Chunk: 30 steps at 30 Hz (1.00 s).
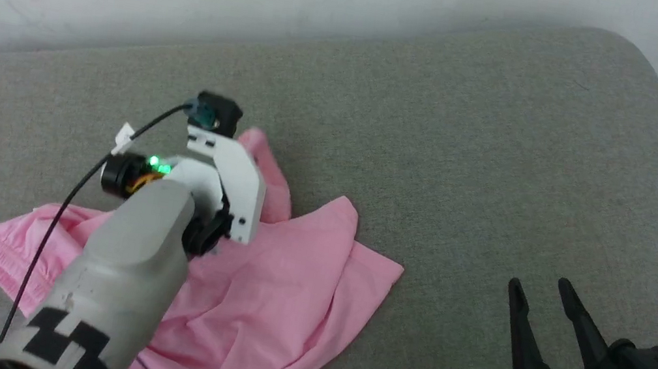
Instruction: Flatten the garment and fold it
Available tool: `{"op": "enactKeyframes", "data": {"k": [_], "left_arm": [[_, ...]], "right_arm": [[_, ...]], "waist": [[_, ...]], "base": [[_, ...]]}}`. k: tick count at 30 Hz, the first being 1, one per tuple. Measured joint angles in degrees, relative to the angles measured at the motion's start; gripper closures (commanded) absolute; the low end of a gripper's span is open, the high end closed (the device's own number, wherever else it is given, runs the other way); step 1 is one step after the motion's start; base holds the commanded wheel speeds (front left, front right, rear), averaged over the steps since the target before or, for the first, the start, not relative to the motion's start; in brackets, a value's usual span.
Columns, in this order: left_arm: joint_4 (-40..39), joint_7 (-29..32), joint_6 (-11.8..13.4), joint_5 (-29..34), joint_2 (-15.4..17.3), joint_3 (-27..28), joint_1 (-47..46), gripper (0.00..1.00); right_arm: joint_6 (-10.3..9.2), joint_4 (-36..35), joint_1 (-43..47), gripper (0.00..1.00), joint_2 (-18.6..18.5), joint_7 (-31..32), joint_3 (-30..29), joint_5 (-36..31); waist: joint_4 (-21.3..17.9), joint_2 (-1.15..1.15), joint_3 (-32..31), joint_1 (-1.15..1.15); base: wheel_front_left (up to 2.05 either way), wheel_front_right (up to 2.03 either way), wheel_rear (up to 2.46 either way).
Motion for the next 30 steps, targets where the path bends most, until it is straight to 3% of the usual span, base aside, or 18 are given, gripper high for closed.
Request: {"op": "enactKeyframes", "data": {"k": [6,15,22,23,24,25,26,30], "left_arm": [[1.7,-10.5,-2.0,2.8,-1.7,-2.0,-9.2,1.0],[5.8,-21.0,-3.5,5.7,-4.4,-5.9,-21.9,1.0],[13.0,-20.1,-4.5,4.1,-5.0,-8.1,-23.4,1.0],[13.9,-19.6,-4.7,3.5,-5.0,-8.1,-23.1,0.76],[14.6,-19.5,-4.9,2.8,-5.0,-8.1,-22.7,0.32],[15.1,-19.6,-4.9,2.2,-5.0,-8.1,-22.3,0.32],[15.3,-20.4,-4.9,1.7,-5.0,-8.0,-22.0,0.0],[15.2,-24.6,-4.9,-0.5,-5.0,-6.9,-21.2,0.0]], "right_arm": [[0.0,0.2,-1.0,0.0,0.0,-0.2,0.7,0.6],[0.0,2.0,-2.8,0.0,0.1,-1.9,1.8,2.1],[0.0,4.2,-4.9,0.0,0.4,-3.7,3.2,3.4],[0.0,4.4,-5.2,0.0,0.4,-4.1,3.4,3.6],[0.0,4.8,-5.4,0.0,0.5,-4.4,3.5,3.7],[0.0,5.1,-5.7,0.0,0.5,-4.7,3.5,3.7],[0.0,5.5,-5.9,0.0,0.6,-4.9,3.5,3.8],[0.0,6.1,-6.2,0.0,0.6,-5.7,3.3,3.6]], "waist": [[-1.7,0.0,0.3,0.0],[-5.6,0.0,3.0,0.0],[-7.6,0.0,6.6,0.01],[-7.8,0.0,7.1,0.01],[-7.9,0.0,7.5,0.01],[-8.0,0.0,7.9,0.01],[-8.0,0.0,8.1,0.02],[-7.2,0.0,8.1,0.0]], "base": [[0.0,0.0,0.0],[0.0,0.0,0.0],[0.0,0.0,0.0],[0.0,0.0,0.0],[0.0,0.0,0.0],[0.0,0.0,0.0],[0.0,0.0,0.0],[0.0,0.0,0.0]]}}
